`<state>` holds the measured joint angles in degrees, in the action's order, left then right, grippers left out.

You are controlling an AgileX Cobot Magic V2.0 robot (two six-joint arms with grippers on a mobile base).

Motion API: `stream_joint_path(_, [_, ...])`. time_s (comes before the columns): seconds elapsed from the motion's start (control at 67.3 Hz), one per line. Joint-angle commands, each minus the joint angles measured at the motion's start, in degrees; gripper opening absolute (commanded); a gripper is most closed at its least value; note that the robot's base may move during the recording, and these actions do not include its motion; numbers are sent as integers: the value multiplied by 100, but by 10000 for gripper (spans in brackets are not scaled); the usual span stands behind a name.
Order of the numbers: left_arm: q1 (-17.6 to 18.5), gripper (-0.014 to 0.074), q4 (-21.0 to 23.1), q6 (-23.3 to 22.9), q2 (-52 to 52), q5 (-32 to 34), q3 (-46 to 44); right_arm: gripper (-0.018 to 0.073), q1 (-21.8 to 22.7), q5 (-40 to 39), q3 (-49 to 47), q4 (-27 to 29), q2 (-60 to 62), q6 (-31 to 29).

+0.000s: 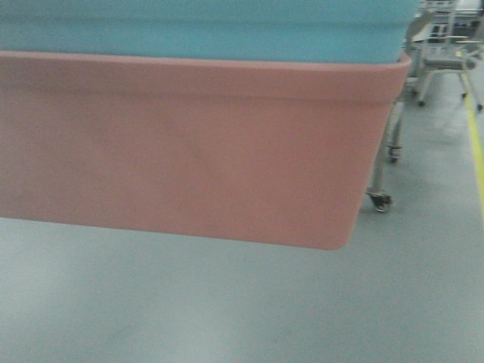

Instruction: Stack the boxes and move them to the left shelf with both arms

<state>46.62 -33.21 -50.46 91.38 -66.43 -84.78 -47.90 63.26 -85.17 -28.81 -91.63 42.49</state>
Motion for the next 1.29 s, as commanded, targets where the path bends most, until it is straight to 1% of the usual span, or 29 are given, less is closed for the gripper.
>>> stream_joint_path(0.0, [275, -3, 374, -109, -229, 1115, -252, 56, -141, -1341, -265, 158, 200, 238])
stream_joint_path(1.278, [275, -3, 411, -109, -229, 1115, -252, 56, -141, -1340, -265, 137, 200, 238])
